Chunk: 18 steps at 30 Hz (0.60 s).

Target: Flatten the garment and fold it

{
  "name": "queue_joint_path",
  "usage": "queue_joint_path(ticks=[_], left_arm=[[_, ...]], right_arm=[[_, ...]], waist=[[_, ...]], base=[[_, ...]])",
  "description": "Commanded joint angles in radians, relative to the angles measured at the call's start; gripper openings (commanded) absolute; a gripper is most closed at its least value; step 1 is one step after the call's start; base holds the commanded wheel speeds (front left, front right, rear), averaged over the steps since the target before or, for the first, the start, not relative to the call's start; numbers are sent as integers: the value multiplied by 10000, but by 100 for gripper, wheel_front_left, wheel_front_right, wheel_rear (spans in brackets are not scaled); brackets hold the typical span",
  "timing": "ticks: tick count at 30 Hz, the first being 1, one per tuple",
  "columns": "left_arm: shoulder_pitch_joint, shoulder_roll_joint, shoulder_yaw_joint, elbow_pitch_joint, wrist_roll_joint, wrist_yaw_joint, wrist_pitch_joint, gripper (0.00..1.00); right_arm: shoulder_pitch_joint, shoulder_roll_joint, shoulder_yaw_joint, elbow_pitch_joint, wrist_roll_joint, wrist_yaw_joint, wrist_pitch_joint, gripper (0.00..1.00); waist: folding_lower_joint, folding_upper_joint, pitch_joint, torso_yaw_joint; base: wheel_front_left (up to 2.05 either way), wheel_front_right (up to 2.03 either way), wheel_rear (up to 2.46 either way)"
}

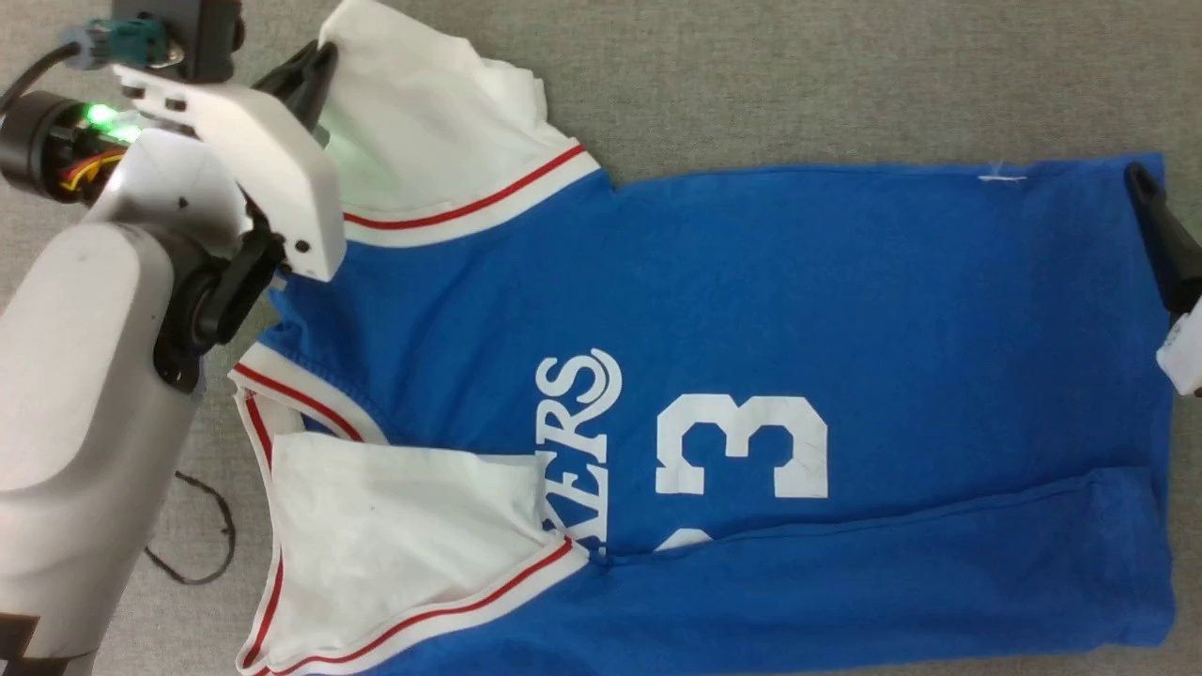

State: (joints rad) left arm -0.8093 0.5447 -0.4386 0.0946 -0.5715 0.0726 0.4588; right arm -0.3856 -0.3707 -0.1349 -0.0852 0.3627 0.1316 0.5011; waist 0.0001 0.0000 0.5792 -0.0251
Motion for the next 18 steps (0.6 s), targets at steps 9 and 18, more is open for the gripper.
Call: queue_joint_path(ticks=[9,18], left_arm=[[-520,-112,-190,205,86,-76,36,0],[-5,128,209,69,233,-24,-1508,0]], right_arm=[[-419,153,-50,772,39,-9,864,0],[-533,89,-129,693,214,-9,364,0]], waist=[[-1,0,268,164],[-1,0,-280,55]], base=[[0,0,0],[0,0,0]])
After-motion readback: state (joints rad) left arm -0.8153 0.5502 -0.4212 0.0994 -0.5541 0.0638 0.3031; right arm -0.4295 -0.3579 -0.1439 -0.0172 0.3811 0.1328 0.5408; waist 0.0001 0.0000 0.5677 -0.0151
